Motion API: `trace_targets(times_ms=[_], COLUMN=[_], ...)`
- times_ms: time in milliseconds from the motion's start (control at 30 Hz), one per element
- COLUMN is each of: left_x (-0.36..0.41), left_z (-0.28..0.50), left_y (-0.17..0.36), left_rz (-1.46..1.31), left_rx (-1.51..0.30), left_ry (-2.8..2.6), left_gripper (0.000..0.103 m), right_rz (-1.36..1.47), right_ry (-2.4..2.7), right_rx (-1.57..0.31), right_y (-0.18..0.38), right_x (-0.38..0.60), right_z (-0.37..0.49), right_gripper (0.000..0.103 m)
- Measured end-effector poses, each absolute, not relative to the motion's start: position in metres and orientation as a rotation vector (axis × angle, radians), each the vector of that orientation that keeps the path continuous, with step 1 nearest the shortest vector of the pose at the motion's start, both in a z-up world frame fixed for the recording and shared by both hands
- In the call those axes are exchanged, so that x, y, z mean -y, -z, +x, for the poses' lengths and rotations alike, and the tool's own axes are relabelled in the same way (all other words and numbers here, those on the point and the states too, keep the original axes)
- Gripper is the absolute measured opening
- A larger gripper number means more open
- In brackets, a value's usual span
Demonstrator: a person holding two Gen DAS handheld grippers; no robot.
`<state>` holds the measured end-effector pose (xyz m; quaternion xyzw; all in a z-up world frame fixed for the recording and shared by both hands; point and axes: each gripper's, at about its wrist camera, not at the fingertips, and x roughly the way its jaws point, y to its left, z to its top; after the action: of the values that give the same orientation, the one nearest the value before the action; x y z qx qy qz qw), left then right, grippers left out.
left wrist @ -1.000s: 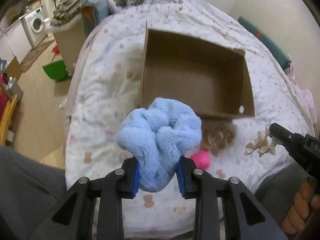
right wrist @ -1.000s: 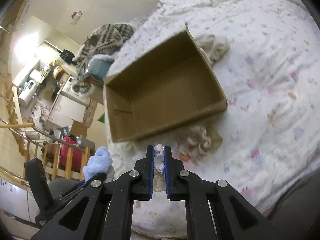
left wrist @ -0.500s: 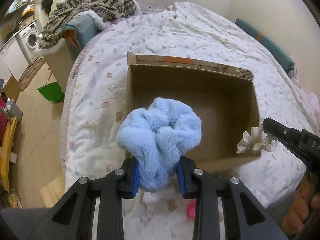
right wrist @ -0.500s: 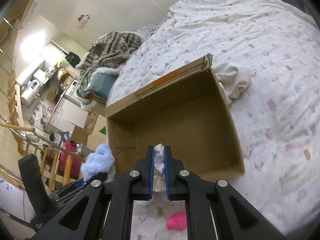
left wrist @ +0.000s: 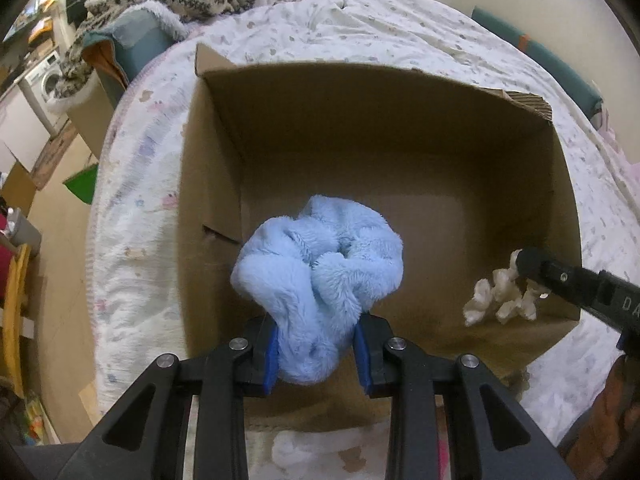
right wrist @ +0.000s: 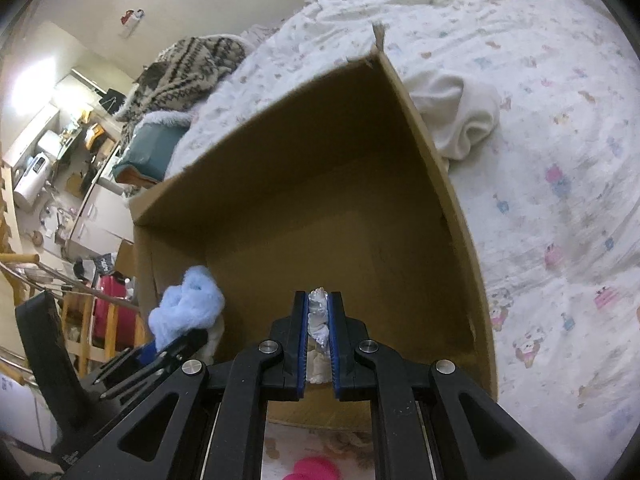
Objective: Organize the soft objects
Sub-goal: 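Carry both items over the box and open both tools to drop them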
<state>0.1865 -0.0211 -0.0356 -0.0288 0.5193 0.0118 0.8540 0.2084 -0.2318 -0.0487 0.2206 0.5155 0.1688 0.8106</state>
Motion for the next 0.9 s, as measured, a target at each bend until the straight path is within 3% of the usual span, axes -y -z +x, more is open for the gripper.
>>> trace_targets(times_ms=[733, 833, 900], left_x=[0.032, 0.036, 0.038], left_z=[0.177, 0.173, 0.17], left_y=[0.049, 0.049, 0.048], left_rz=[-0.007, 0.006, 0.0], left_rx=[-1.101, -1.089, -1.087], left_ry=[0.011, 0.014, 0.013], left_gripper=[0.035, 0.045, 0.064], right_rz=[0.388, 0.391, 0.405], right_ry=[-0.346, -0.342, -0.34], right_rx=[-1.134, -1.12, -1.11], right_y=[0.06, 0.058, 0.056], right_x=[0.215, 0.218, 0.219], right_z=[0.216, 0.215, 0.215], right_gripper=[0.011, 0.012, 0.017])
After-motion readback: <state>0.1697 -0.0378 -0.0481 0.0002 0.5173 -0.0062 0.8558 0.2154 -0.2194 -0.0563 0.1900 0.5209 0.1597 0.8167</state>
